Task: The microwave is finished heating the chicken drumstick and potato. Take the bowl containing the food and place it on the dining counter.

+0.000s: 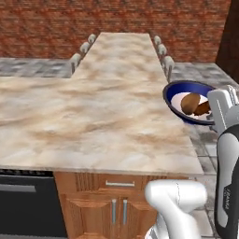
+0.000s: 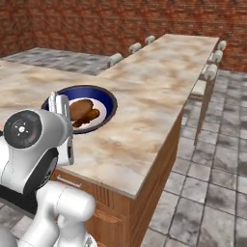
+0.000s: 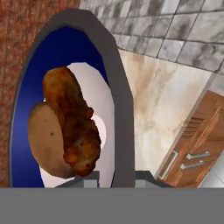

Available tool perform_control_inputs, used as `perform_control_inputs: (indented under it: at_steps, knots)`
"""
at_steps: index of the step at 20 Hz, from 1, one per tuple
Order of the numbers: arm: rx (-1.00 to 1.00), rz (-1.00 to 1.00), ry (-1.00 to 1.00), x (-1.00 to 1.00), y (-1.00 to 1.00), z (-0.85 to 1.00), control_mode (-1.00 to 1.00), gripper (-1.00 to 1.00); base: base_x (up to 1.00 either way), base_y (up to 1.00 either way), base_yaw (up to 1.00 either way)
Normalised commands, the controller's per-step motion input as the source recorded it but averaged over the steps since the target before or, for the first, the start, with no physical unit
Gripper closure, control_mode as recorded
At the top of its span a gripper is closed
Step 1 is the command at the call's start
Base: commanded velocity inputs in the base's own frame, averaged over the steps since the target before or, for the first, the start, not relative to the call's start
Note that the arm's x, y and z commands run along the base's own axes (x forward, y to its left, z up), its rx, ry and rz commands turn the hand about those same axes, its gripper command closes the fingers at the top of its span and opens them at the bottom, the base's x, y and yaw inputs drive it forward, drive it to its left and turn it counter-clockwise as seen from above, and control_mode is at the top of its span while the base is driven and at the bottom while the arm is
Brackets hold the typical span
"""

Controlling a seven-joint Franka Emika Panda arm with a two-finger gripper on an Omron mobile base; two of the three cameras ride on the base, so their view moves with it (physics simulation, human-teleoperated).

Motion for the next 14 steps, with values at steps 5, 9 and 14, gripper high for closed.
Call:
perform_control_inputs:
  at_steps: [5,9,14]
  knots:
    - [0.0,0.0,0.0,0.0,0.0,0.0,1.0,1.0,0.25,-0.01,-0.5]
    - [0.0,0.0,0.0,0.0,0.0,0.0,1.0,1.0,0.03,-0.05,-0.29]
    - [0.0,0.0,0.0,0.0,0.0,0.0,1.0,1.0,-0.03,-0.45,-0.29]
